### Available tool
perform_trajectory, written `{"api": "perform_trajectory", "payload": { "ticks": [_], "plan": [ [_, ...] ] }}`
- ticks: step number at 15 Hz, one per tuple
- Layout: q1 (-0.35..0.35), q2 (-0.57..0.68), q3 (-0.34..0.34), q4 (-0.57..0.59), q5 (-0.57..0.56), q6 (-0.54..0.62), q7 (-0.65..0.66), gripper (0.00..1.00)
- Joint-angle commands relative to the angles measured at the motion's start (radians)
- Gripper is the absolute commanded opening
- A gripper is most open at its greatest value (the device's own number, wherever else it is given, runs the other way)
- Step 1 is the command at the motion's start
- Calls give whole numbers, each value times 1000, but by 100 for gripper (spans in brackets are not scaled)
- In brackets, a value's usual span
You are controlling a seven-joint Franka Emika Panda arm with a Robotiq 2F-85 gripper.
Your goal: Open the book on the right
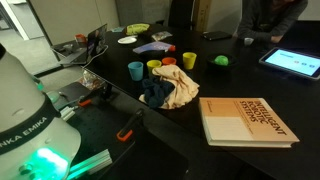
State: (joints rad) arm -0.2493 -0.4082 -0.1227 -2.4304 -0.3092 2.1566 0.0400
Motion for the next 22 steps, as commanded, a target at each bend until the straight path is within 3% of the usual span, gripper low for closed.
{"api": "perform_trajectory", "payload": {
  "ticks": [1, 6, 10, 15, 22],
  "plan": [
    [-1, 143, -32, 11, 6, 88, 25, 100],
    [-18, 414, -98, 87, 67, 185, 65, 100],
    [-51, 598, -150, 199, 266, 147, 14, 100],
    [-132, 770, -141, 300, 504, 163, -89, 100],
    [-220, 967, -108, 426, 585, 165, -184, 100]
  ]
}}
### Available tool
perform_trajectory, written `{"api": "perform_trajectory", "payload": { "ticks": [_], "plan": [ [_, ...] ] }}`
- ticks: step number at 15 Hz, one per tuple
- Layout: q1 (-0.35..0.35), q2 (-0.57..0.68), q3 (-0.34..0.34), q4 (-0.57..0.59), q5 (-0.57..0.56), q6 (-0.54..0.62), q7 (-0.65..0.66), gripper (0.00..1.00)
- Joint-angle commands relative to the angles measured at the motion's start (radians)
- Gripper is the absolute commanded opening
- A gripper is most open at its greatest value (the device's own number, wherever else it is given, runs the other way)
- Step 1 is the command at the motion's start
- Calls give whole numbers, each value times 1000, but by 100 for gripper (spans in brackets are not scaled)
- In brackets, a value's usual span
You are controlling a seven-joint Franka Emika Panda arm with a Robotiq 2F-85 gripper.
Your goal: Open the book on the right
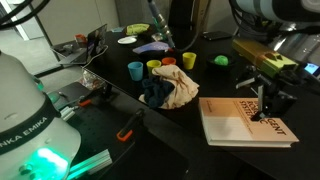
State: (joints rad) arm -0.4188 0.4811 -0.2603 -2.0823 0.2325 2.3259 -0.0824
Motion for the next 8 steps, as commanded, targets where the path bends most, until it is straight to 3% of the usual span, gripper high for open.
{"api": "perform_trajectory", "payload": {
  "ticks": [1, 8],
  "plan": [
    [-67, 97, 40, 94, 53, -8, -86, 100],
    [-207, 207, 113, 193, 144, -14, -265, 100]
  ]
}}
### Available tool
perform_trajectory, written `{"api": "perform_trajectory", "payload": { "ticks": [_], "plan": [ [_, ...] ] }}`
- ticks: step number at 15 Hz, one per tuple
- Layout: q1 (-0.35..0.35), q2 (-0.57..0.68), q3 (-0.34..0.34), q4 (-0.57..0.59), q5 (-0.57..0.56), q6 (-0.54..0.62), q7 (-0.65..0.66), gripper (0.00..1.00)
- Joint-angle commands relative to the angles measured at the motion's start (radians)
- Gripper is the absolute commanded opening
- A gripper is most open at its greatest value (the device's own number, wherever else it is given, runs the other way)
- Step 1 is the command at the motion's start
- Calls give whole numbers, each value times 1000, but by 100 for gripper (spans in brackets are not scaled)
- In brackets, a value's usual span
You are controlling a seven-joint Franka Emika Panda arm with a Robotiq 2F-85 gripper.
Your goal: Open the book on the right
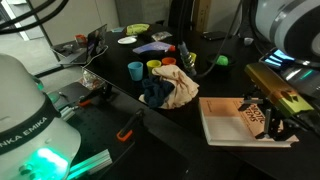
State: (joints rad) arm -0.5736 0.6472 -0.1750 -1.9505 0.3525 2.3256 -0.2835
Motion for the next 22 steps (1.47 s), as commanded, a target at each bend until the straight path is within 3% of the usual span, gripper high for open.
{"api": "perform_trajectory", "payload": {
  "ticks": [1, 11, 22],
  "plan": [
    [-65, 49, 32, 72, 22, -16, -71, 100],
    [-152, 149, 111, 161, 33, -61, -101, 100],
    [-229, 76, 180, 187, 154, -206, -125, 100]
  ]
}}
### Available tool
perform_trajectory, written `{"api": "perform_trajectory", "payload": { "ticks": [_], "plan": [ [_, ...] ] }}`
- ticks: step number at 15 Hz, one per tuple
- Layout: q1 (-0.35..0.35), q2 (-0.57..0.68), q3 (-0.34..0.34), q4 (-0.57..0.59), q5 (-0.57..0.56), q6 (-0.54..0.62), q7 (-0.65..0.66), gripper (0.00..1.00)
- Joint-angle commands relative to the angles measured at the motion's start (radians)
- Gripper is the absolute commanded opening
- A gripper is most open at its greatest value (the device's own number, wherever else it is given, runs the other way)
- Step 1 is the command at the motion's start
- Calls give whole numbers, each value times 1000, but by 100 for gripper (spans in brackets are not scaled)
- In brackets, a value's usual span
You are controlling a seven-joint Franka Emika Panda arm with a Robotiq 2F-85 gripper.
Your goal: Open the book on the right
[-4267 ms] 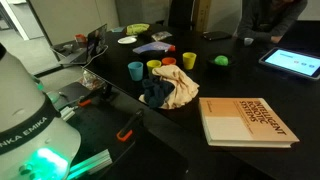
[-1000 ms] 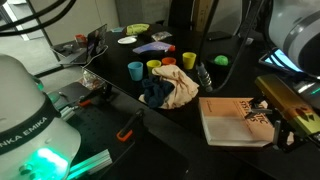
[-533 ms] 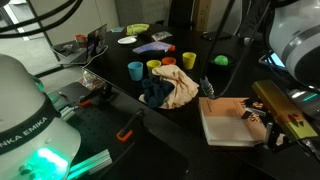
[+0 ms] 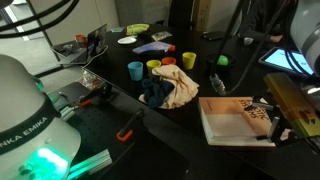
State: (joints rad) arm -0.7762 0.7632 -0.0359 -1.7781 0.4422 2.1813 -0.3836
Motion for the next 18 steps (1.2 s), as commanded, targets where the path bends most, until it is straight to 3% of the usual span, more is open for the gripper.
{"api": "perform_trajectory", "payload": {
  "ticks": [1, 11, 18],
  "plan": [
    [-28, -53, 44, 13, 75, -75, -29, 100],
    [50, -128, 52, 3, 95, -135, -28, 100],
    [196, -179, 42, 1, 63, -120, -20, 100]
  ]
}}
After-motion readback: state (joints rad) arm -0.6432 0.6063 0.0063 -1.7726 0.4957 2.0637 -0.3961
